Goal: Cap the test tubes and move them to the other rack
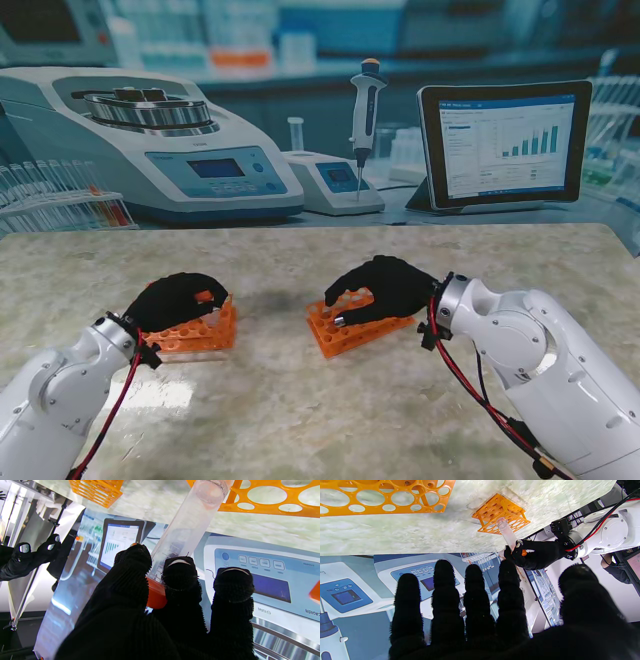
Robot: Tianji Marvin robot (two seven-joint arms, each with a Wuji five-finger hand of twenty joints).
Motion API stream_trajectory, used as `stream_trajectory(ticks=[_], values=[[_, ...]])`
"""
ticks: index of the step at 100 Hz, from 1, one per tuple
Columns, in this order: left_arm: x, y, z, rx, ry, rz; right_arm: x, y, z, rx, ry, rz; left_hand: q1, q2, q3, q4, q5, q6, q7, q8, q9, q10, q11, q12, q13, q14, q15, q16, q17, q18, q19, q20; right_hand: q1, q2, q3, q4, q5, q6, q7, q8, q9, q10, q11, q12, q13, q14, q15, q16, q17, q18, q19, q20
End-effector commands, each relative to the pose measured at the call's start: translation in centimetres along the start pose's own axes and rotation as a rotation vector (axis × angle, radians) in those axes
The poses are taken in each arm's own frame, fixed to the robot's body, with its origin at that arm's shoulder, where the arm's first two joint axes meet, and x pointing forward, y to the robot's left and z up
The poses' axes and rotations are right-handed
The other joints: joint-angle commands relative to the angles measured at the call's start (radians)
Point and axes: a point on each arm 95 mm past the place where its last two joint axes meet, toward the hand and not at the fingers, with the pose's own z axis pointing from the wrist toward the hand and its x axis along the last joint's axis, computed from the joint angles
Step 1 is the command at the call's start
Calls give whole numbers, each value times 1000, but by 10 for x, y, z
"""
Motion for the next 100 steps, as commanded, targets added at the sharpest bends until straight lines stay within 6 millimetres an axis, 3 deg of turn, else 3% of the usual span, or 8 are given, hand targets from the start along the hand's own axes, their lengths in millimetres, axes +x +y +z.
stream_trajectory(ticks=[1,34,100], values=[[-3,7,0,-6,-16,-12,0,-4,-1,9,-2,4,188,200,328,23,133,38,318,136,175,-124,318,57,-27,-27,-11,22,-5,28,-1,49,2,27,-20,28,-24,-18,11,-9,-9,-24,-12,-8,-27,-12,-30,-16,-15,22,4,-16],[-6,11,5,3,-33,-29,-1,-5,-1,13,-1,4,188,201,328,22,130,40,317,135,172,-124,315,54,-30,-23,-15,22,-9,30,-4,49,3,30,-22,28,-24,-17,11,-8,-10,-26,-12,-8,-29,-12,-31,-16,-16,21,4,-16],[-3,10,-4,-49,-61,-79,-2,-6,0,18,-2,5,188,199,332,24,125,47,310,129,171,-117,301,34,-9,-40,-52,-2,36,14,-16,15,6,33,-26,29,-24,-19,11,-8,-8,-26,-11,-8,-29,-9,-30,-16,-14,20,5,-14]])
